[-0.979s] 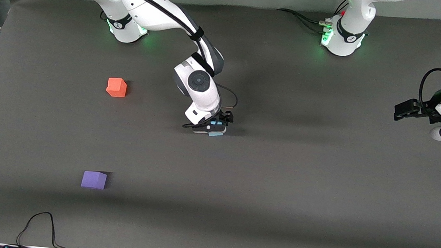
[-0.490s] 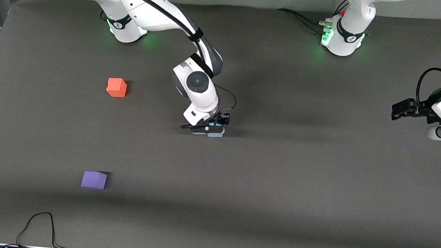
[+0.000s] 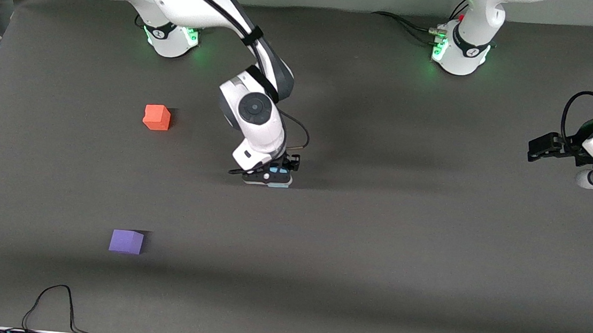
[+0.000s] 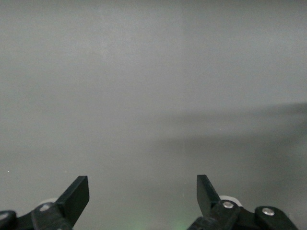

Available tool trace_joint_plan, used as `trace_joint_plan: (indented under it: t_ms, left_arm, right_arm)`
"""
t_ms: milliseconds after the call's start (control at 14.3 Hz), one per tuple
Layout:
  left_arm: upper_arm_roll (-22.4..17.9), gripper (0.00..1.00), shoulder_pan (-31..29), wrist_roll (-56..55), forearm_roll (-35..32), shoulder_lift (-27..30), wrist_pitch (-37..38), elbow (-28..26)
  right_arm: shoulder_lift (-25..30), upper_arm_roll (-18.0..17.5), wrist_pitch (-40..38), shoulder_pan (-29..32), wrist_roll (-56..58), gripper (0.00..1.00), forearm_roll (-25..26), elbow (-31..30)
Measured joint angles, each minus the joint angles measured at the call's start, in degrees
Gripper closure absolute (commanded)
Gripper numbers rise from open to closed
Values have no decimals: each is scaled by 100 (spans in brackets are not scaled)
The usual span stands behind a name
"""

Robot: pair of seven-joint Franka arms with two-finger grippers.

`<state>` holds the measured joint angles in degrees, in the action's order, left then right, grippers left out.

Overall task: Place blue block between orange and purple blocks
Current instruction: 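Close the right gripper on the blue block and lift it, then carry the blue block with the right gripper toward the orange block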

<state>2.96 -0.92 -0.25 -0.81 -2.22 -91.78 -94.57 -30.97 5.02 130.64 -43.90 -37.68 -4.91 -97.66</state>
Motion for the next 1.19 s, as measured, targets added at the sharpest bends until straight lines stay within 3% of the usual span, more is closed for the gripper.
trace_joint_plan:
  t_ms: [350, 560, 840, 1189]
  left_arm:
    - [-1, 0, 0, 0, -3, -1, 0, 0]
    - [-3, 0, 0, 0, -4, -1, 0, 0]
    - [-5, 0, 0, 0, -7, -2, -1, 0]
    - [-7, 0, 0, 0, -8, -2, -61, 1]
  right_arm:
    - [560, 125, -2480, 406, 483, 60, 0, 1514]
    - [804, 140, -3337, 877, 1169, 60, -3, 2026]
    - [1342, 401, -3792, 1311, 1894, 60, -3, 1843]
    - [2132, 1731, -3850, 1344, 3623, 59, -3, 939]
